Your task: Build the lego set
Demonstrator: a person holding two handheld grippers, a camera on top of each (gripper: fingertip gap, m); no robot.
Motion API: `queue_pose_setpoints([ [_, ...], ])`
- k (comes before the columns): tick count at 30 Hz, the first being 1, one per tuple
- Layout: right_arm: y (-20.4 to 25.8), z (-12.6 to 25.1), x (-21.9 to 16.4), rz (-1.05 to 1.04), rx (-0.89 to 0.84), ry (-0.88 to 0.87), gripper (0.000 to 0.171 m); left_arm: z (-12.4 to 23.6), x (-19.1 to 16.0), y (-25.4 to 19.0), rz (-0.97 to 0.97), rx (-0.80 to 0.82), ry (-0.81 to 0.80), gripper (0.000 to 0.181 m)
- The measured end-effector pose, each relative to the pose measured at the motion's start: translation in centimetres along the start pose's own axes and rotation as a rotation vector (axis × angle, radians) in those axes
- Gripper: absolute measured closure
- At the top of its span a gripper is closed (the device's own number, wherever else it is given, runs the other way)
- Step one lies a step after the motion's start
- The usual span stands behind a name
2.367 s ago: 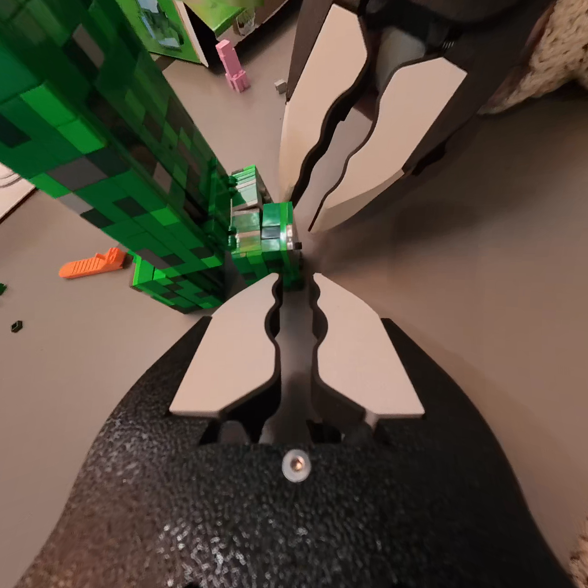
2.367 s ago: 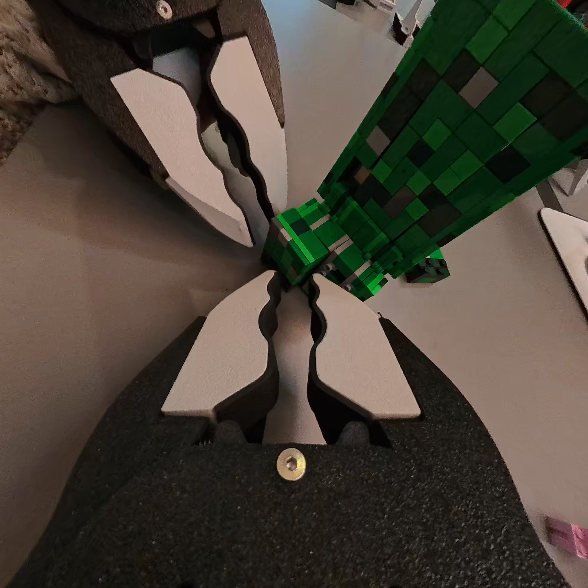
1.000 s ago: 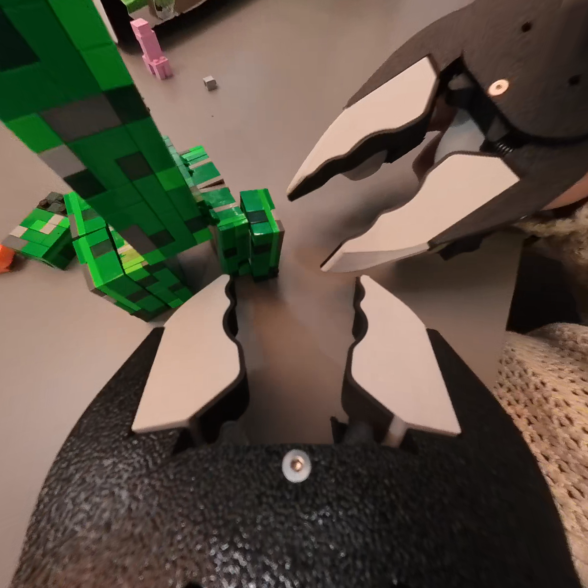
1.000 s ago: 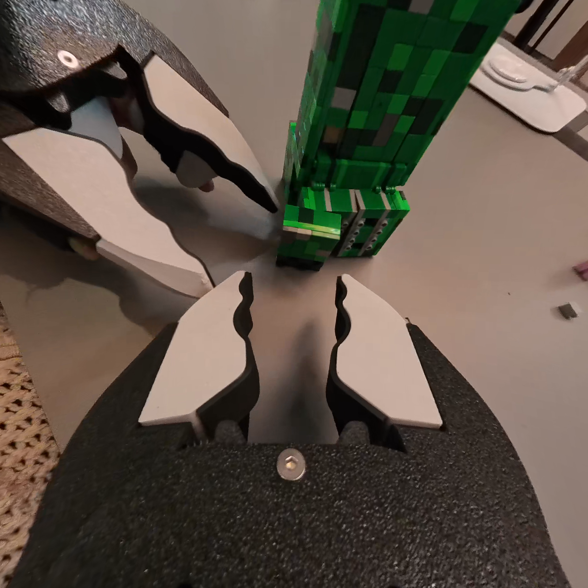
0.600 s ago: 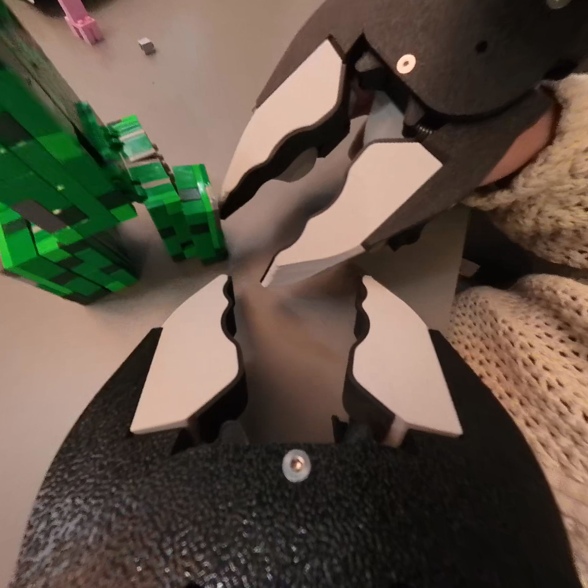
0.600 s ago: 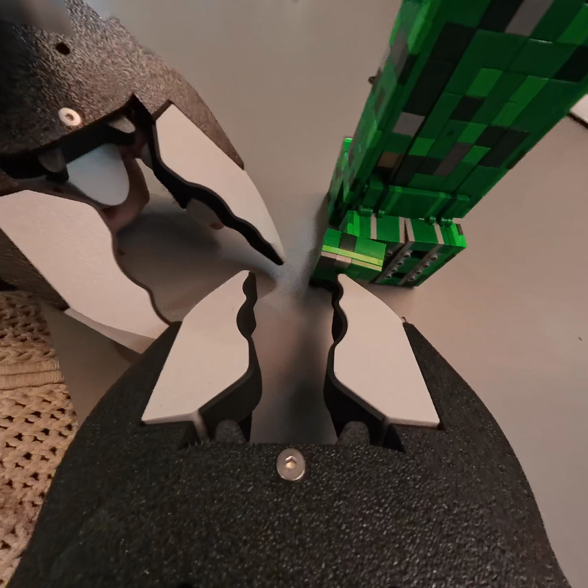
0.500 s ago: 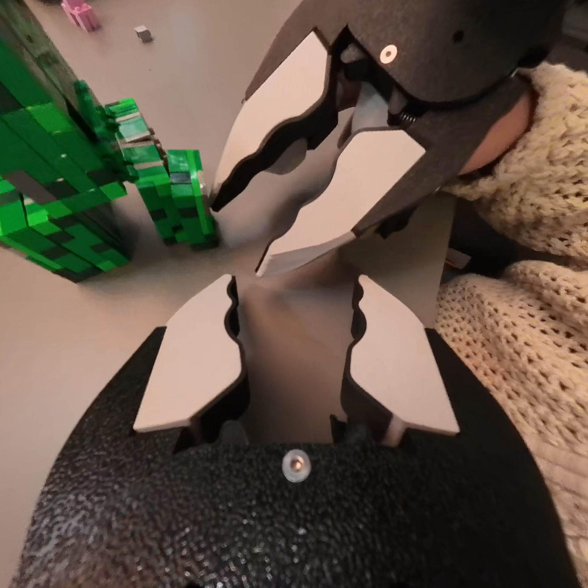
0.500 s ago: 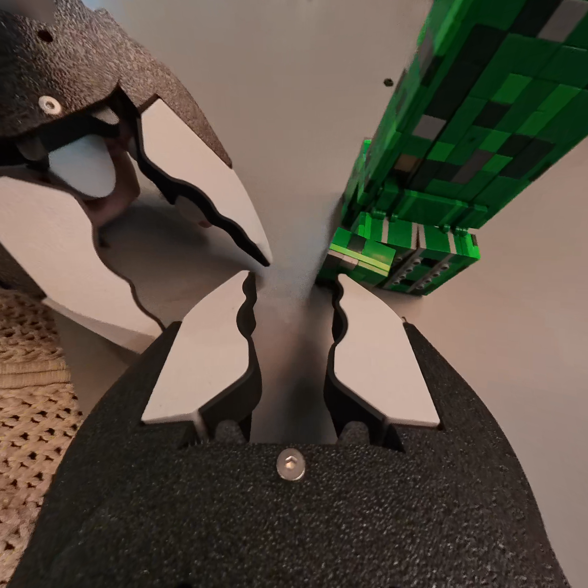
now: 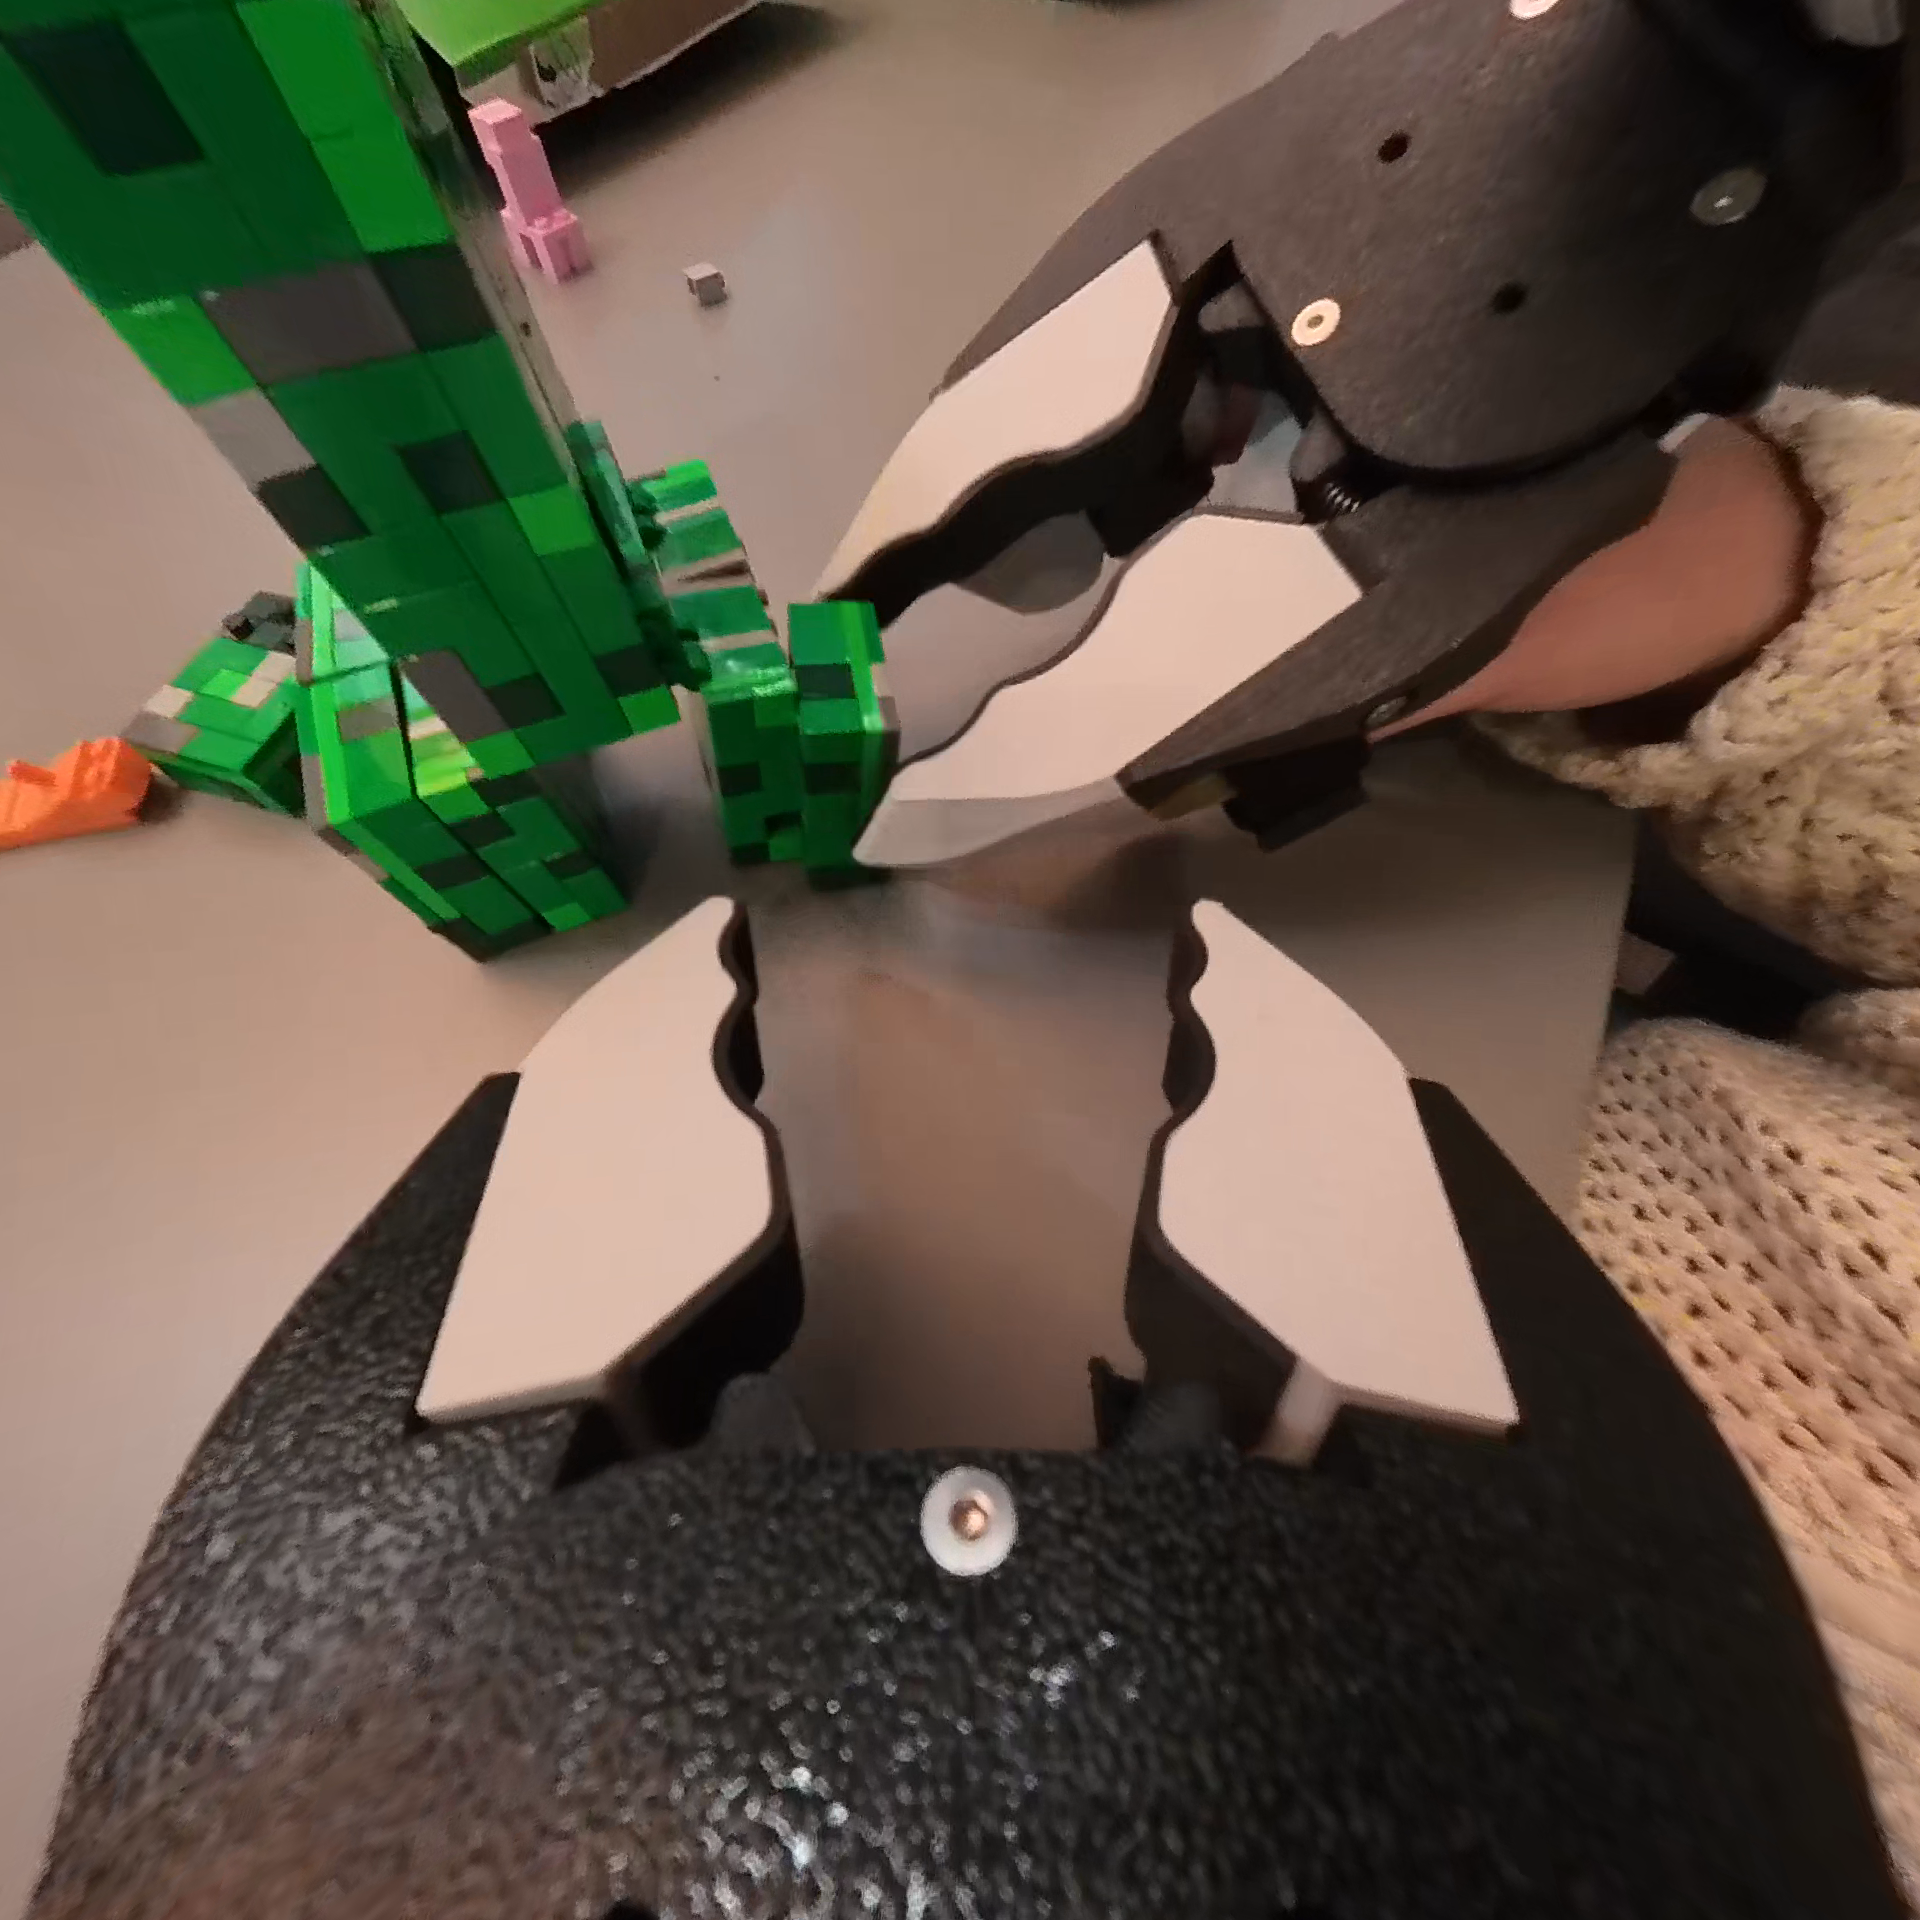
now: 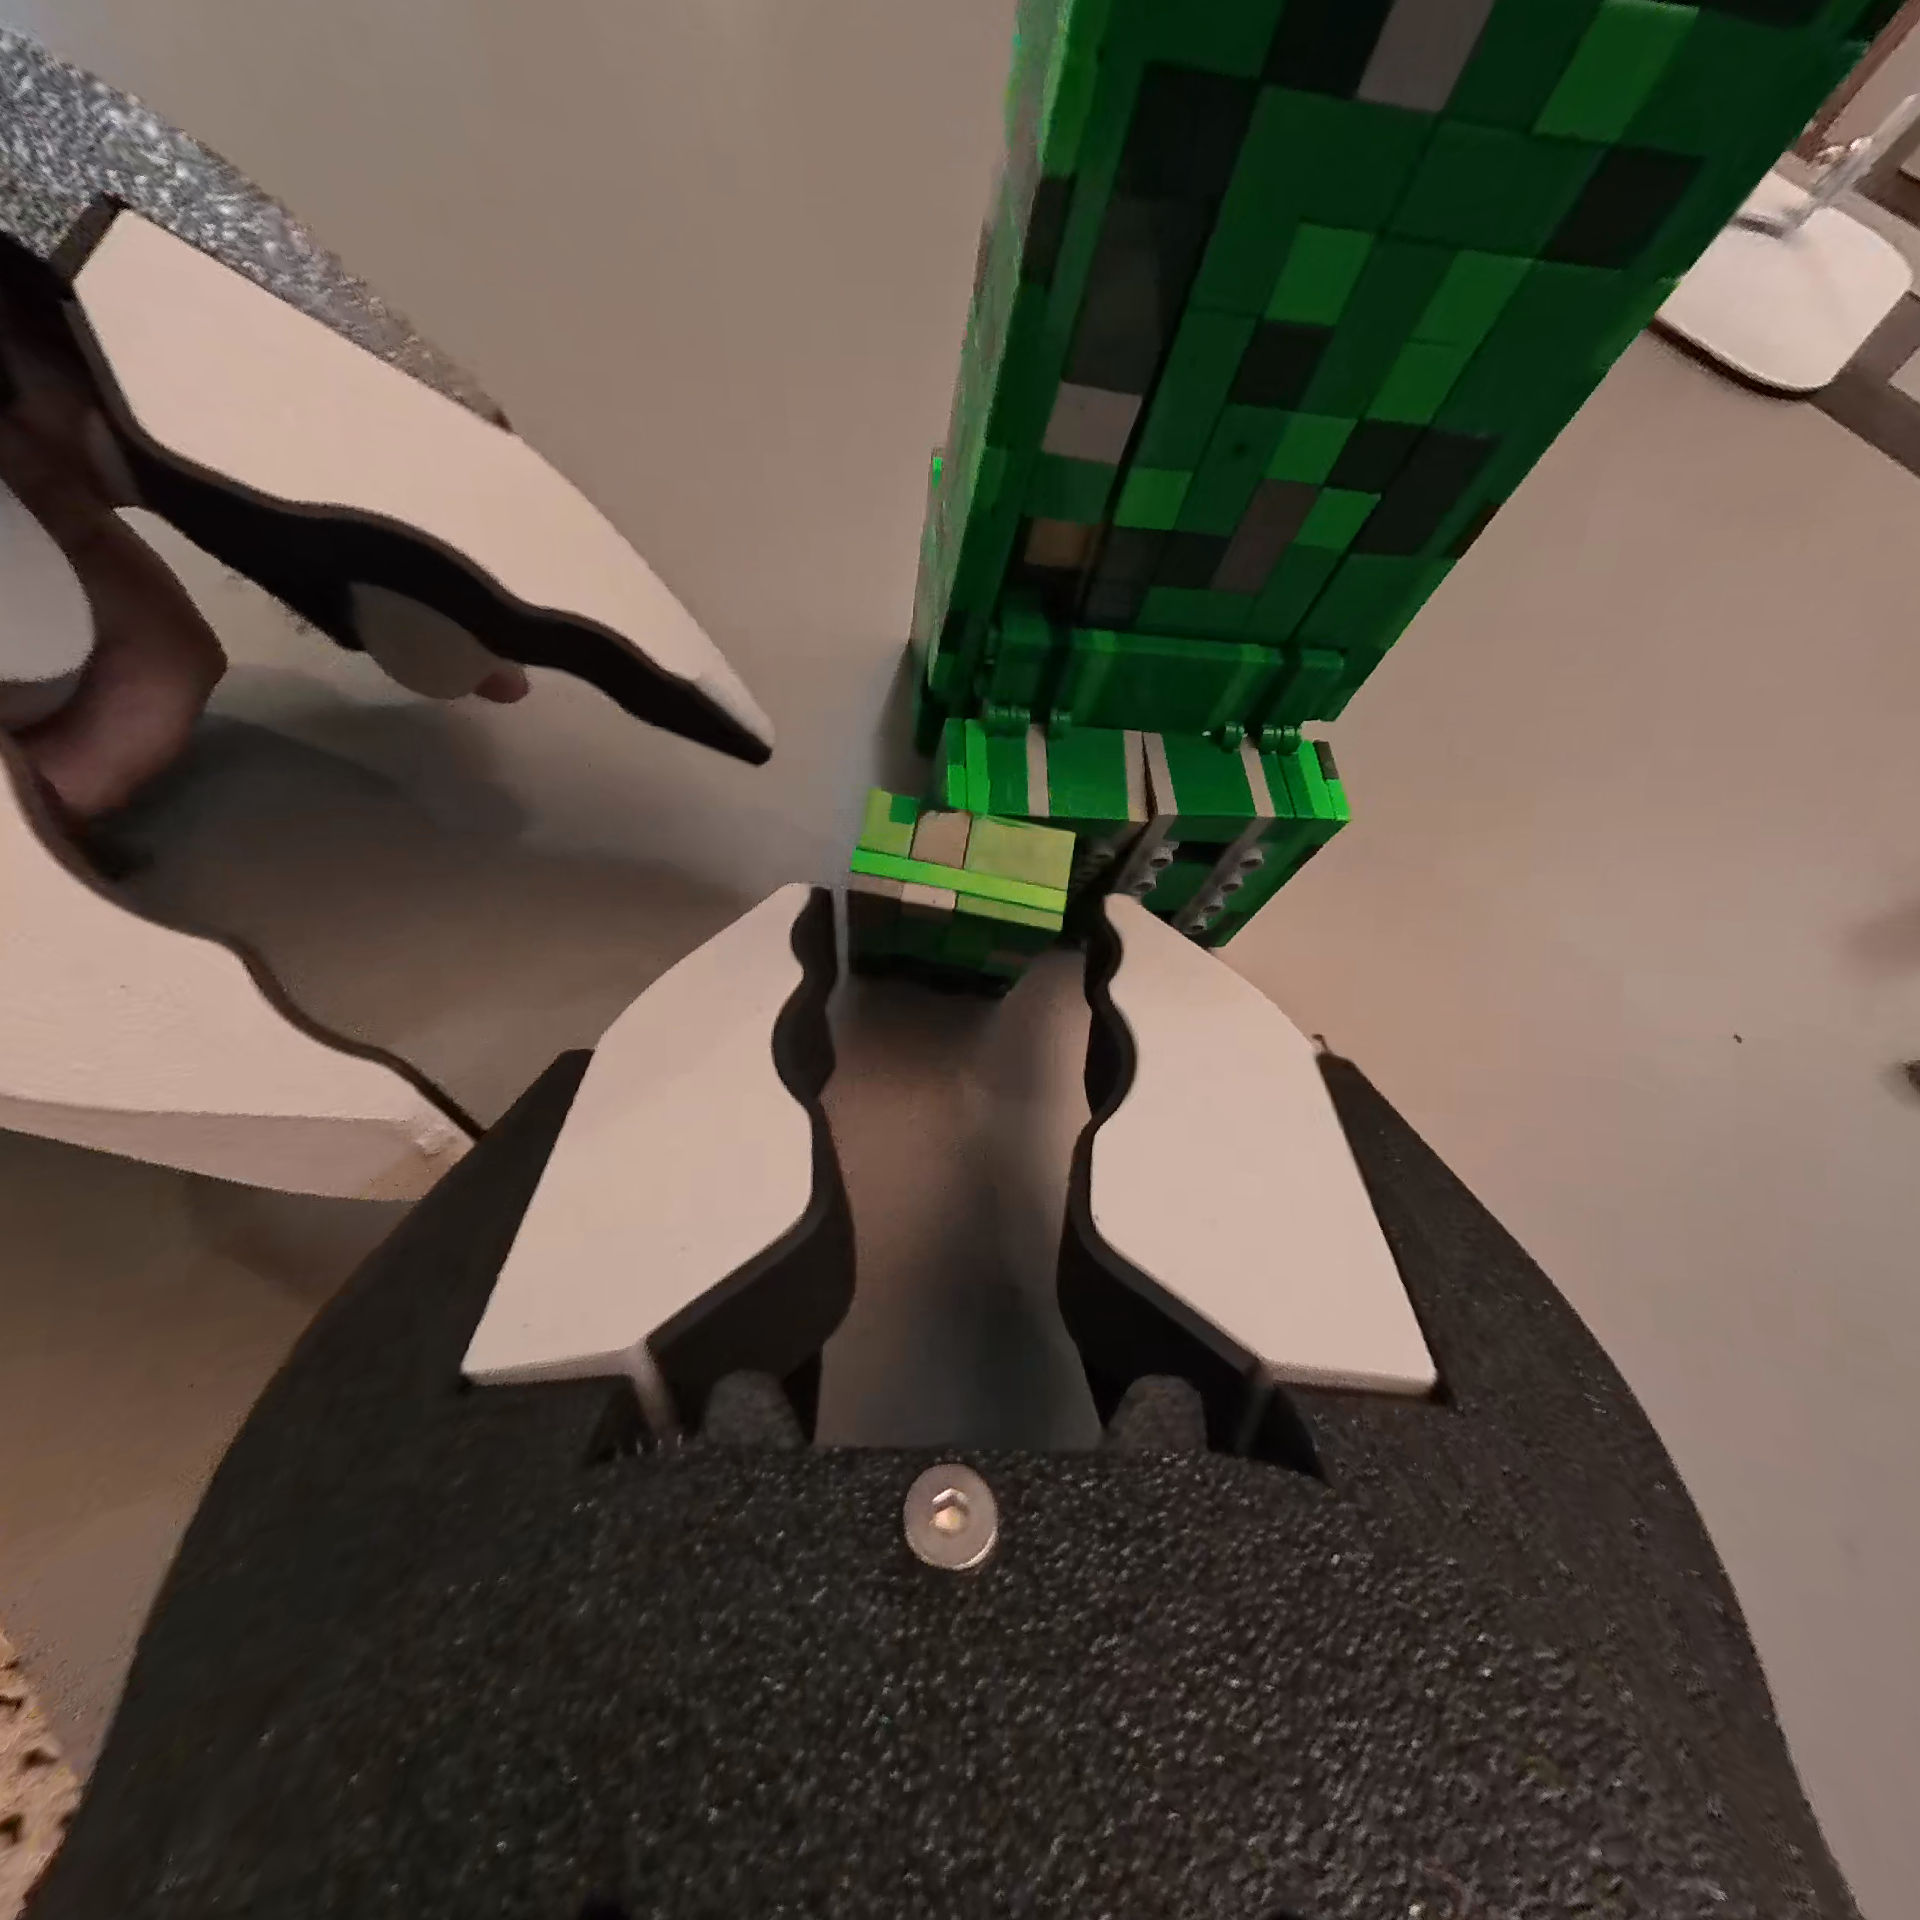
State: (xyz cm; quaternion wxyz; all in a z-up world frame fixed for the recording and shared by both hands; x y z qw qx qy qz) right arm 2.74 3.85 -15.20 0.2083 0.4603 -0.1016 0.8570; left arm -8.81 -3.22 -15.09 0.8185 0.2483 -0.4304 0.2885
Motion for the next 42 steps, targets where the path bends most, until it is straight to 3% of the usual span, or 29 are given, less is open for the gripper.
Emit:
queue_pose_setpoints([
  [2, -0.2, -0.1, 0.0, 0.01, 0.013, 0.003, 0.133, -0.6, 0.2, 0.4, -0.004, -0.002, 0.005, 0.1],
  [9, -1.7, 0.4, -0.1, 0.048, 0.049, 0.04, 0.134, -2.5, 0.7, 0.7, -0.023, -0.005, 0.085, 0.085],
  [15, -2.6, 0.7, 0.3, 0.11, 0.102, 0.119, 0.134, -3.3, 0.8, 0.6, -0.045, -0.006, 0.124, 0.084],
  [22, -7.1, 3.5, 1.3, 0.233, 0.056, 0.393, 0.135, -0.9, -0.1, 0.2, -0.033, -0.03, 0.096, 0.095],
  [26, -8.5, 2.9, 1.2, 0.296, 0.16, 0.457, 0.134, 1.0, -0.7, 2.0, -0.015, 0.037, 0.052, 0.098],
  [31, -8.6, 2.7, 0.6, 0.263, 0.246, 0.36, 0.134, 1.9, -1.0, 4.6, 0.04, 0.034, 0.045, 0.097],
  [33, -8.4, 2.9, 0.4, 0.263, 0.216, 0.336, 0.122, 1.6, -0.9, 4.6, 0.055, -0.027, 0.039, 0.099],
  [37, -7.4, 4.7, 1.2, 0.219, 0.171, 0.122, 0.117, 0.6, -0.6, 2.8, 0.034, -0.126, 0.019, 0.108],
  [42, -6.3, 5.1, 2.1, 0.156, 0.222, -0.014, 0.118, -0.8, -0.1, 1.0, -0.026, 0.012, 0.054, 0.119],
])
Point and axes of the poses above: each gripper's, where its closed fingertips meet, z back along the fingers, x out of its top, y = z × x across the jaws, the point moved 9 cm from there along z, back along the fingers, and after that the axes turned 11 degrees about -z, right-handed, at the moved point
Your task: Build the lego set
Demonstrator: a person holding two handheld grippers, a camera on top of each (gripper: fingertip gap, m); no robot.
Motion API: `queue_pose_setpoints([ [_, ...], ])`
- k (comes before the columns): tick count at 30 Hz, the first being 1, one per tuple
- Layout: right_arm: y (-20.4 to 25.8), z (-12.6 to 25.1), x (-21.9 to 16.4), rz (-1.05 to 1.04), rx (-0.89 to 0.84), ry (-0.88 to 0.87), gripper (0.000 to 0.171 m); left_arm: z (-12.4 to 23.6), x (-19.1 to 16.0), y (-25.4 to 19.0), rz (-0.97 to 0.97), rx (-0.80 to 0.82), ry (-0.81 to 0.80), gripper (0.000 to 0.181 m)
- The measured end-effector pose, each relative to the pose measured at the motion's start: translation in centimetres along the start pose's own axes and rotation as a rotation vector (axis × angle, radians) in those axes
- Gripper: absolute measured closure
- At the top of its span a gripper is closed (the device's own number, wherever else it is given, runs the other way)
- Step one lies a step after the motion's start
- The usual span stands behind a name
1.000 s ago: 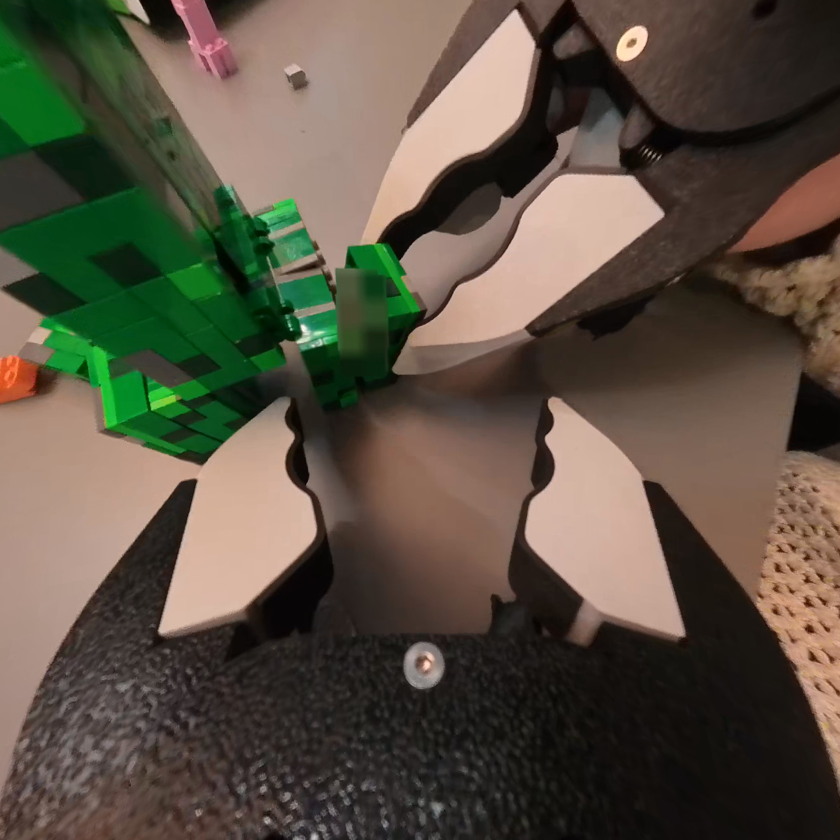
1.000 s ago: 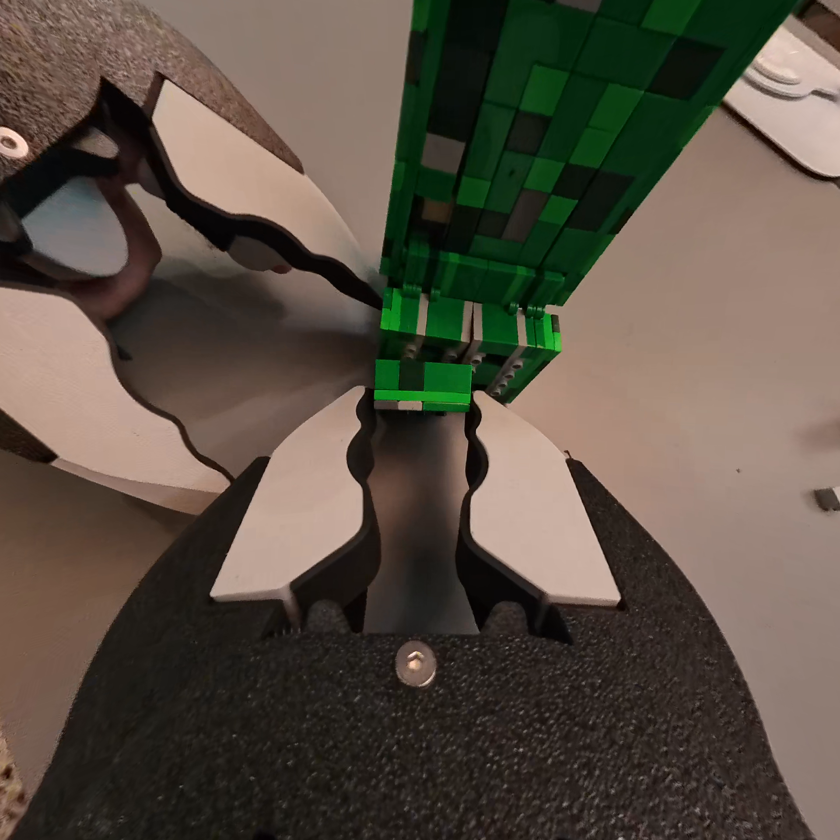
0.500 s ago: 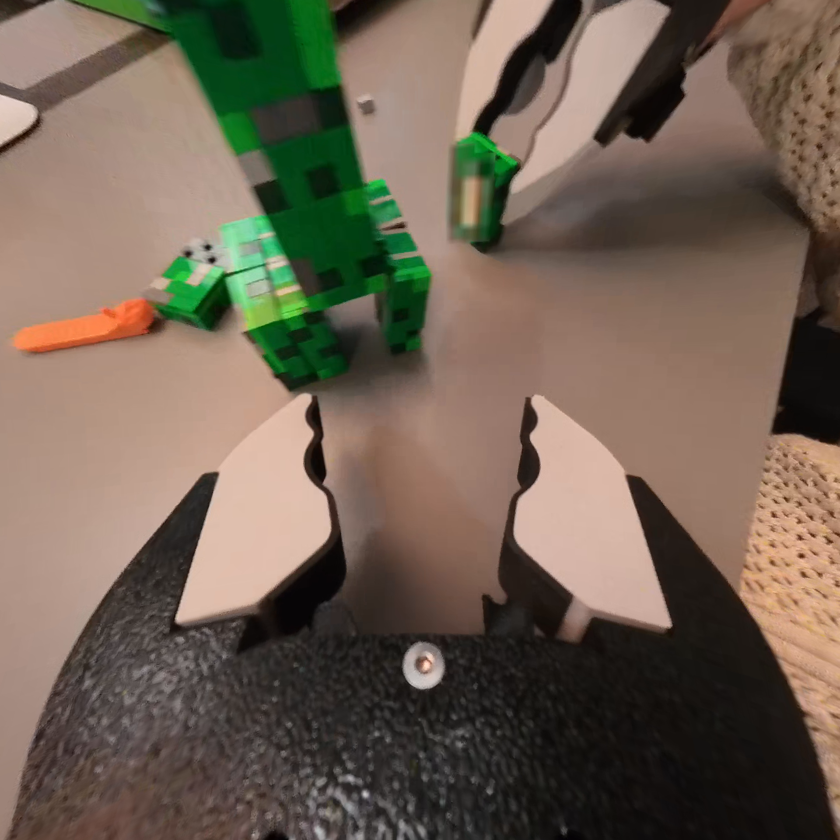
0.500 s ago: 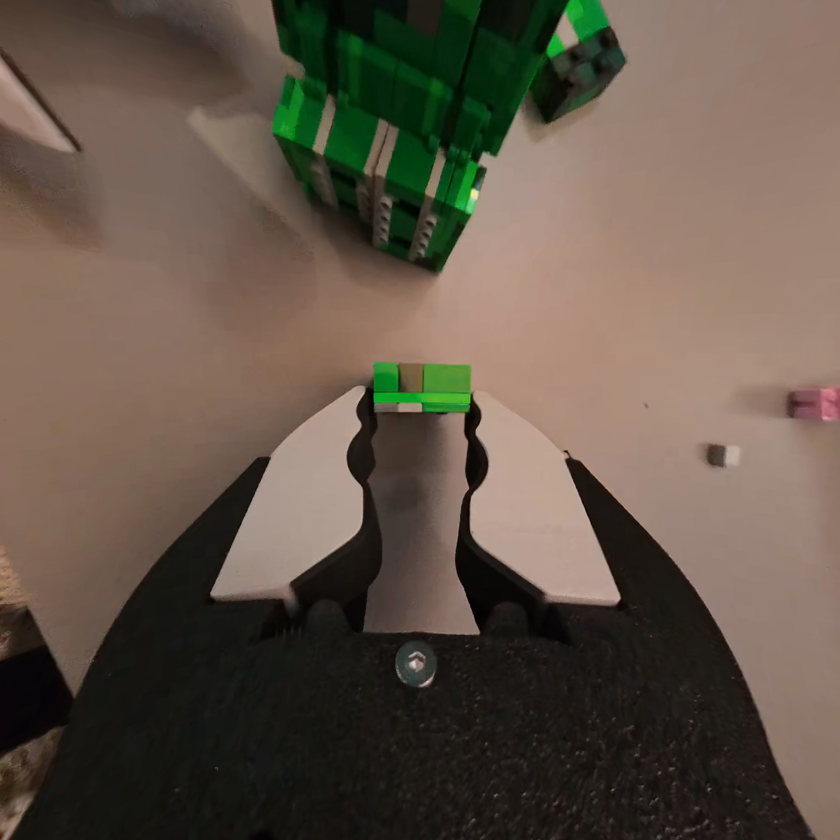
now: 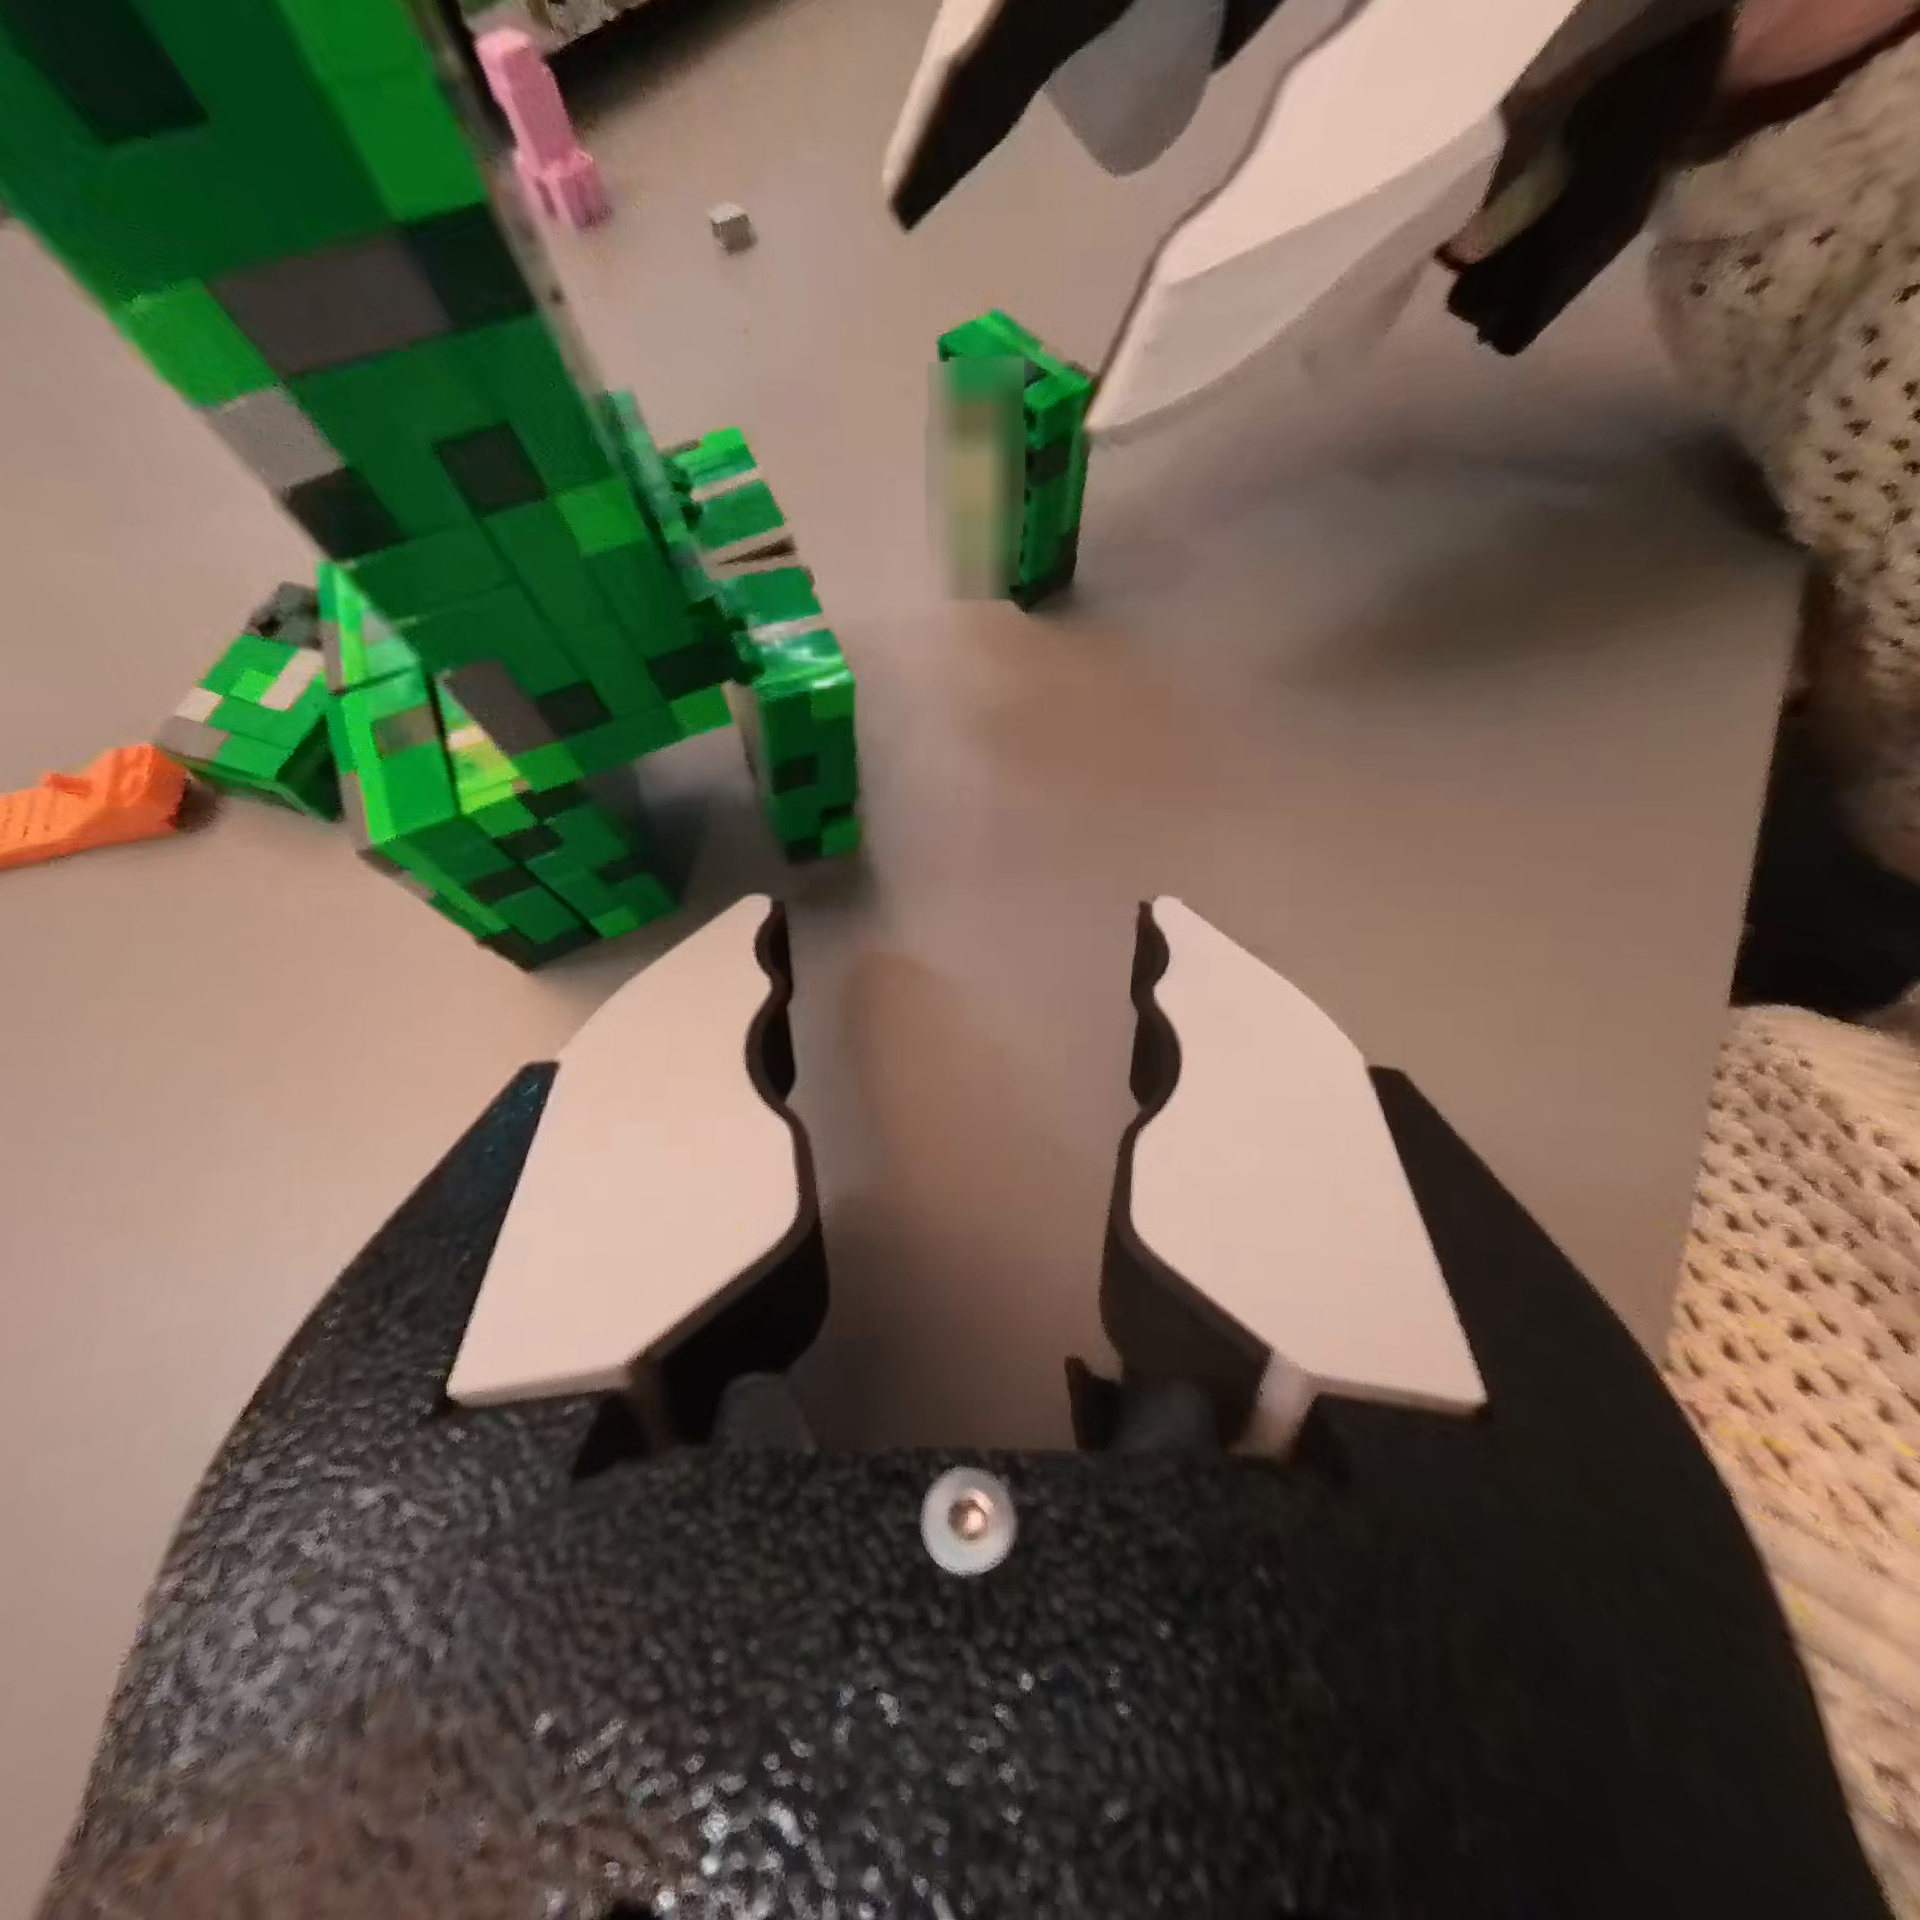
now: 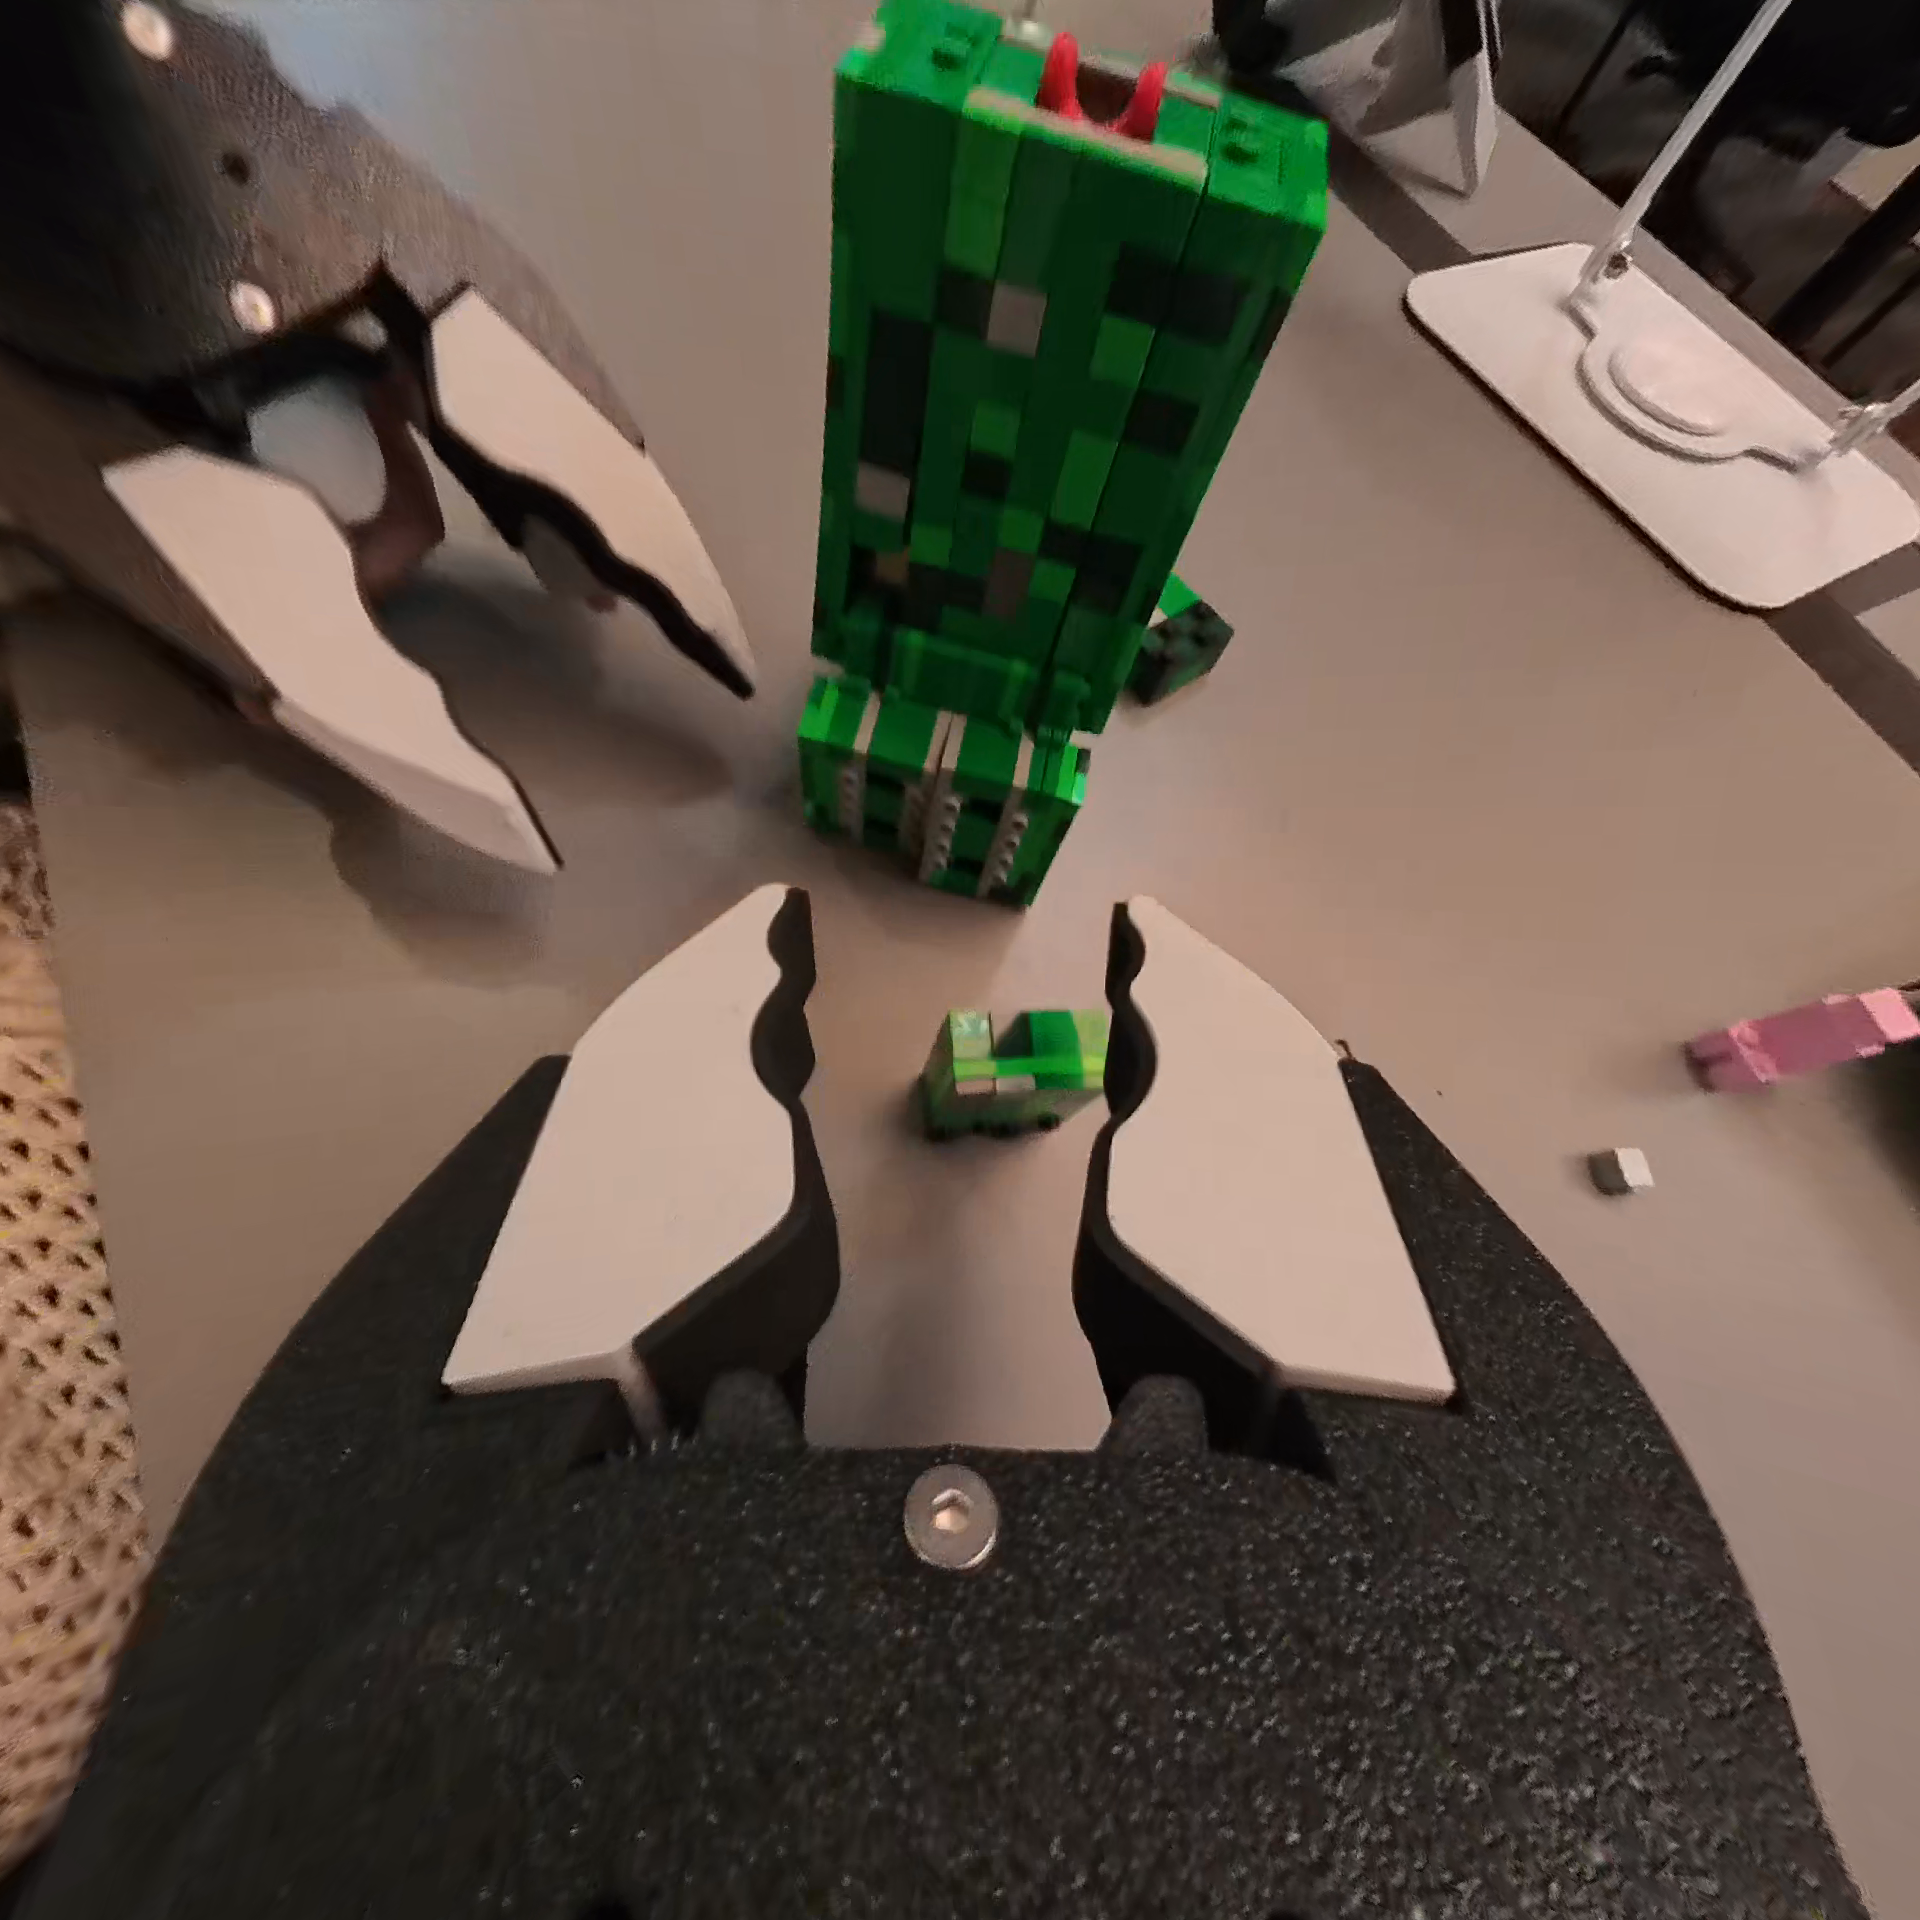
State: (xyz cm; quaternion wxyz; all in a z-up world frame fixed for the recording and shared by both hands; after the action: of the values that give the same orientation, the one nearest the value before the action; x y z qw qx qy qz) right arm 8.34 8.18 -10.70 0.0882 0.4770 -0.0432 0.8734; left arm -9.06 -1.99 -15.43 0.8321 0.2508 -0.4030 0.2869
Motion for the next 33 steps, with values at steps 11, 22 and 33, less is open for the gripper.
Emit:
queue_pose_setpoints([
  [11, 0.0, -4.7, 2.2, -0.127, -0.012, 0.061, 0.106, -2.5, 1.1, -0.4, 0.055, -0.027, 0.074, 0.089],
  [22, 0.6, -7.0, 3.5, -0.178, -0.042, -0.019, 0.069, -2.3, 1.1, -0.1, 0.103, -0.033, 0.044, 0.083],
  [33, 0.7, -7.6, 3.9, -0.195, -0.047, -0.073, 0.091, -3.0, 1.2, -0.1, 0.123, -0.104, 0.069, 0.083],
])
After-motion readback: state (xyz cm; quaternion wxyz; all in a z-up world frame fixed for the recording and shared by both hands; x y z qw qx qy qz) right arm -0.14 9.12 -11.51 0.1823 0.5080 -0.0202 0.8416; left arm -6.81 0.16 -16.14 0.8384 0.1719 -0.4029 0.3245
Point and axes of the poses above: each gripper's, where its closed fingertips meet, z back along the fingers, x out of its top, y = z × x across the jaws, the point moved 9 cm from there along z, back along the fingers, and after that the axes turned 11 degrees about -z, right-handed, at the moved point
